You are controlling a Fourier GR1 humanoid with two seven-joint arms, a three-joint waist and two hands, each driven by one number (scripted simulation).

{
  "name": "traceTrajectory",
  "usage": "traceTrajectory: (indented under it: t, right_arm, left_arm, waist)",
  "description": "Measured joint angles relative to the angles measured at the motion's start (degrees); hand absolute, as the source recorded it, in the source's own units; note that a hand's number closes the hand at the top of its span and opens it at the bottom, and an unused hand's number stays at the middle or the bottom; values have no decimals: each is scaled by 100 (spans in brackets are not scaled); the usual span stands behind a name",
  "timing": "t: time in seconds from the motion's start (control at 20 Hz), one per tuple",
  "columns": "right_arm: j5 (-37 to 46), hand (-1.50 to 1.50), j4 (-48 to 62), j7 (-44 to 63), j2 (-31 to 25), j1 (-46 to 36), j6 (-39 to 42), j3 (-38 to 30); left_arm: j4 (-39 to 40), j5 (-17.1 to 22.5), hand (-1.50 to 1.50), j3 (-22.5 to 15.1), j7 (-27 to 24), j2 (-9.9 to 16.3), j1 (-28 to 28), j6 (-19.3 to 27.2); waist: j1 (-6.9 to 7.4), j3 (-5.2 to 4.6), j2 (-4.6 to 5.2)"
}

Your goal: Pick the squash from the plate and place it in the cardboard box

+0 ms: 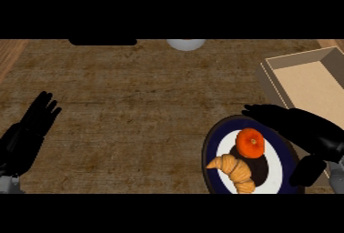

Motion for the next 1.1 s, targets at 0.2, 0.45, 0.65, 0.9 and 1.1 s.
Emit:
traceTrajectory:
  t: [0.2,0.45,0.65,0.9,1.1]
  right_arm:
    - [224,-150,-124,123,134,-66,253,-41]
    - [717,-150,-89,197,482,6,228,129]
    - [894,-150,60,245,647,-182,429,62]
    - [1244,-150,206,134,740,-138,401,64]
    - [1552,-150,223,46,846,1,339,121]
  left_arm:
    - [-18,-93,0,66,129,-112,-87,-20]
    - [17,-229,0,164,251,-240,-248,-63]
    - [-65,-337,0,213,243,-332,-155,-157]
    - [131,-506,0,291,177,-477,-267,-185]
    - [37,-575,0,331,229,-569,-232,-264]
  waist:
    - [-5,0,1]
    - [-5,0,2]
    - [1,-1,1]
    - [-5,-1,2]
    - [-5,1,2]
